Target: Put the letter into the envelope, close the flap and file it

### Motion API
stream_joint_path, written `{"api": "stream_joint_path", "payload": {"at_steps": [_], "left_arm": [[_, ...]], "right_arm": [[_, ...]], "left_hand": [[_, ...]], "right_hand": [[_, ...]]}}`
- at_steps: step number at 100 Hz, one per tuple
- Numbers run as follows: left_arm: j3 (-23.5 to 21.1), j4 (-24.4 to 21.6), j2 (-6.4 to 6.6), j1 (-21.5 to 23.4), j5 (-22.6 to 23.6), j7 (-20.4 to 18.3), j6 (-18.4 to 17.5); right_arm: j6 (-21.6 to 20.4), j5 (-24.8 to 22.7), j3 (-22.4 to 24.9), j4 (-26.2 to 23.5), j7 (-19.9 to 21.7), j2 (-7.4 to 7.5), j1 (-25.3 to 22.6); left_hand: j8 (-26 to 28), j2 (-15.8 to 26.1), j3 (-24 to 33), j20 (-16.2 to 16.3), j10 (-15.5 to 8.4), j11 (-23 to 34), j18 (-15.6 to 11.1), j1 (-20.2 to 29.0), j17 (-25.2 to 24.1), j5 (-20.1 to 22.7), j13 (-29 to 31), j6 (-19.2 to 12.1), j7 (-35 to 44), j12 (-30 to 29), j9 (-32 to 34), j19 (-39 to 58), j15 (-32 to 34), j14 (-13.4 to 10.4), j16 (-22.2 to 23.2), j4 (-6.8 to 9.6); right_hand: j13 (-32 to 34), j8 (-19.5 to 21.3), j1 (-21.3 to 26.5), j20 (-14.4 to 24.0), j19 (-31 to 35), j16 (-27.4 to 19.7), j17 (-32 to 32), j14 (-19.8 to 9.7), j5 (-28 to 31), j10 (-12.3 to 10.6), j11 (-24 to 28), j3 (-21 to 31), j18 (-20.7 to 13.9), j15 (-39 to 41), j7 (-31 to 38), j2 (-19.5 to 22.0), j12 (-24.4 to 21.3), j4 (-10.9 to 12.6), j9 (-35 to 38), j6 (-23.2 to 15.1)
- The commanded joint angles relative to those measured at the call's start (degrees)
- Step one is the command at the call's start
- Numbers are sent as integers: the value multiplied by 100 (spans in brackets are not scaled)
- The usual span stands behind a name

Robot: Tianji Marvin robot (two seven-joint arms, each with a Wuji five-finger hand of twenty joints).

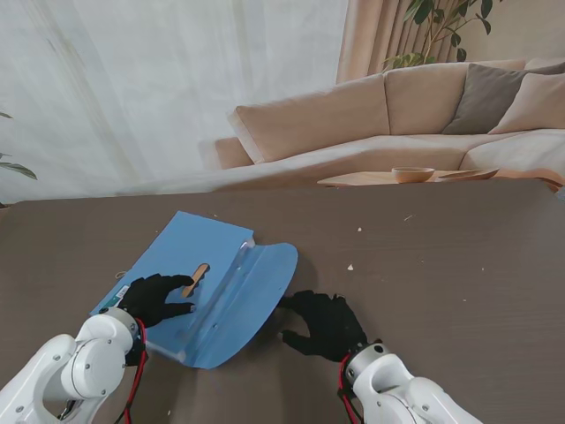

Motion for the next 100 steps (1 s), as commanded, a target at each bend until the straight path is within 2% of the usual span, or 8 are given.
{"api": "stream_joint_path", "payload": {"at_steps": [1, 29, 65, 79, 100], "left_arm": [[-11, -5, -24, -2, -3, -91, 18], [24, 53, -19, -63, -81, -141, 123], [-132, 35, -55, -72, -189, 3, 80], [-243, 78, -93, -108, -266, 184, 56], [-351, 272, -161, -284, -368, 524, 138]], "right_arm": [[-69, 52, -36, 52, -3, -80, 158], [-276, 616, -424, 507, -146, -178, 1014], [-498, 1382, -1314, 1580, 26, -323, 2625], [-632, 1688, -1745, 2174, -10, -440, 3251], [-881, 2087, -2433, 3127, -197, -705, 4117]], "left_hand": [[1, 326, -29, -92, -86, -149, -32, 147, -28, 18, 40, -96, -70, -44, -166, -119, -74, 9, -128, 151], [9, 346, -6, -107, -98, -150, -43, 192, -38, 13, 28, -101, -58, -46, -169, -120, -78, -13, -160, 153], [22, 402, 60, -113, -91, -131, -37, 306, -30, 21, 40, -55, -35, -39, -163, -108, -66, -76, -175, 163], [43, 463, 112, -109, -75, -105, -37, 392, -29, 28, 46, -19, 2, -28, -157, -101, -57, -77, -169, 164], [64, 565, 154, -100, -61, -63, -38, 479, -12, 48, 61, 27, 43, -5, -145, -86, -42, -49, -150, 157]], "right_hand": [[-153, -111, -61, -1, -80, -125, -86, -250, -219, -110, -42, -71, -143, -95, -149, 94, -47, 102, -248, -186], [-220, -180, -25, -307, -607, -368, -183, -341, -305, -377, -317, -90, -134, -465, -165, 127, -189, 162, -294, -278], [-137, -143, -27, -465, -762, -602, -206, -504, 24, -511, -628, 81, -143, -759, 87, -18, -302, 190, -47, -223], [-95, -130, -36, -527, -825, -682, -210, -547, 172, -570, -721, 171, -133, -844, 182, -76, -331, 171, 83, -221], [-98, -114, -67, -573, -872, -732, -235, -596, 299, -660, -810, 272, -138, -900, 264, -130, -358, 157, 163, -259]]}}
